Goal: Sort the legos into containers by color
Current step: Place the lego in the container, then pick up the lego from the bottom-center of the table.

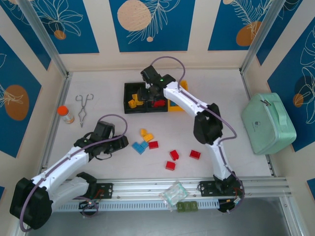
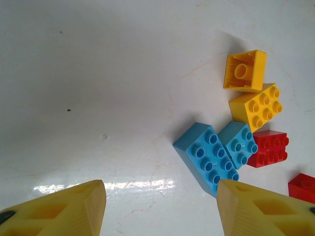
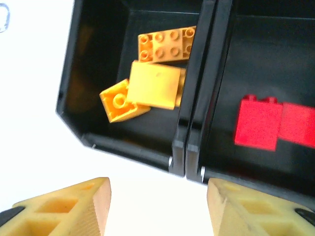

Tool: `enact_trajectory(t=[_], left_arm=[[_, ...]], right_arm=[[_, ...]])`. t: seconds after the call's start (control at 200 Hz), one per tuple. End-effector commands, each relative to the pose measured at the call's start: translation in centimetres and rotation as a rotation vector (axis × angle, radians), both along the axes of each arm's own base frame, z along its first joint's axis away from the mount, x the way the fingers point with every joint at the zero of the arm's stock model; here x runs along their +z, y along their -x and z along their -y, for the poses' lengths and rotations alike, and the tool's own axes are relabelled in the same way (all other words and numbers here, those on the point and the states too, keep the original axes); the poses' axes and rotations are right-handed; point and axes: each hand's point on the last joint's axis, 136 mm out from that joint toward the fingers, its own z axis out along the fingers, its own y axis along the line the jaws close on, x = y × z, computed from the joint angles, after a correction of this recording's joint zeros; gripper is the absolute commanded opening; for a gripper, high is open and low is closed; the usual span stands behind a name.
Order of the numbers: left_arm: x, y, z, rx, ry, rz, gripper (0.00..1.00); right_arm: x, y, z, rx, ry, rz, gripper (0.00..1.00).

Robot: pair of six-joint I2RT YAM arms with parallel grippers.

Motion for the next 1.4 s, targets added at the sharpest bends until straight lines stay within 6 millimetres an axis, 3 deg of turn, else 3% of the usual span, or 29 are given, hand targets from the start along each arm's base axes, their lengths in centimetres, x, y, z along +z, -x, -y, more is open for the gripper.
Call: enact_trajectory(t=[0.0, 0.305, 0.62, 0.835, 1.085, 1.396], left_arm=[[0.0, 0.1, 0.7, -0.02, 0.014, -0.006, 0.61], [1.2, -0.1, 3.4, -0.137, 0.099, 0.032, 0.64], [1.9, 1.1, 8.0, -0.343, 0.199, 0.037, 0.64], [1.0, 2.3, 9.7, -0.413, 0.178, 0.017, 0.64], [0.0, 2.7, 9.5, -0.402, 0.15, -0.006, 0.64], [-0.6, 2.7, 9.2, -0.376, 0.141, -0.014, 0.64]], right_arm=[[4.5, 1.4, -0.1, 0.027, -0.085, 0.089, 0.54], [2.2, 8.7, 4.6, 0.04, -0.022, 0.019, 0.59], [-3.8, 17.8, 11.3, 0.013, 0.119, -0.154, 0.63], [-7.6, 22.4, 12.8, 0.001, 0.169, -0.275, 0.64], [-11.1, 25.1, 13.5, -0.019, 0.221, -0.36, 0.63], [-13.6, 26.4, 13.8, -0.017, 0.281, -0.412, 0.54]])
